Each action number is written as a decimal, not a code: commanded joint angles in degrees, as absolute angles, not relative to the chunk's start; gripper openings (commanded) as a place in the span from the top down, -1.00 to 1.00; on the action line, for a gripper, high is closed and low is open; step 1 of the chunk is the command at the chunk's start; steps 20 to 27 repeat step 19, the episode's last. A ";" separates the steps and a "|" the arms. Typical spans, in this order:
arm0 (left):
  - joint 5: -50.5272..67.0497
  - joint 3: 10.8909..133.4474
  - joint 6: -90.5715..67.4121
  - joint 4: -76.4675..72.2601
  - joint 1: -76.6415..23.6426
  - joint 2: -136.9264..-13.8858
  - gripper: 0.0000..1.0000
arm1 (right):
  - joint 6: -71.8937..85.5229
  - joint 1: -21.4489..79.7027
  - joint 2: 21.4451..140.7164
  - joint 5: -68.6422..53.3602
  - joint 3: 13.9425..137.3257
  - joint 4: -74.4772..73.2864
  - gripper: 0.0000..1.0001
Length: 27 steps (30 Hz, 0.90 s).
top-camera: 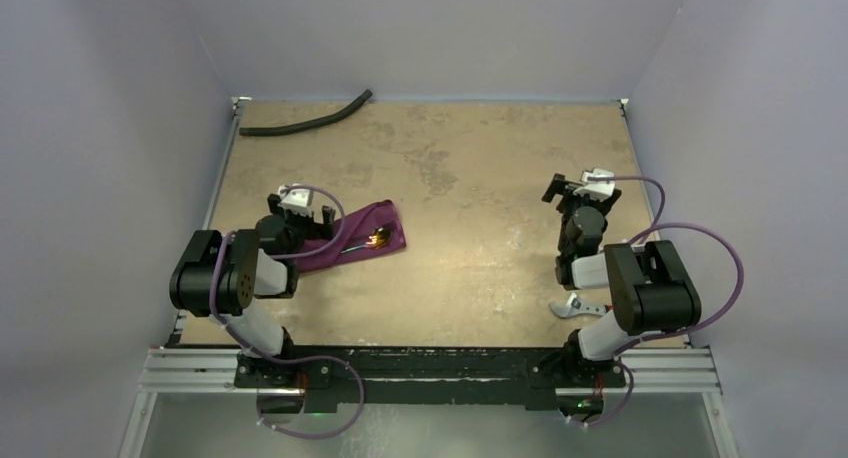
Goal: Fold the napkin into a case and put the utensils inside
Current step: Reset both arms
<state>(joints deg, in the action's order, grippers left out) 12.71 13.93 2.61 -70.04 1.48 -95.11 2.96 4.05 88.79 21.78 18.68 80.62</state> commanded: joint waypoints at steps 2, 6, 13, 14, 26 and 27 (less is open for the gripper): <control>11.94 14.65 1.39 -74.77 1.57 -95.19 -0.97 | 2.14 4.11 88.12 18.05 17.10 85.77 -0.98; 11.85 14.76 1.43 -74.42 1.58 -95.15 -0.97 | 2.05 5.04 89.49 21.88 14.48 91.77 -0.98; 11.78 14.94 1.58 -73.61 1.58 -95.01 -0.97 | 1.81 5.10 90.31 21.82 14.60 93.35 -0.98; 11.73 14.94 1.58 -73.65 1.58 -95.01 -0.97 | 1.72 5.10 90.27 21.20 14.82 92.73 -0.98; 11.67 14.99 1.61 -73.45 1.50 -94.93 -0.97 | 1.84 5.10 90.01 21.10 14.59 92.50 -0.98; 11.67 14.99 1.61 -73.45 1.50 -94.93 -0.97 | 1.84 5.10 90.01 21.10 14.59 92.50 -0.98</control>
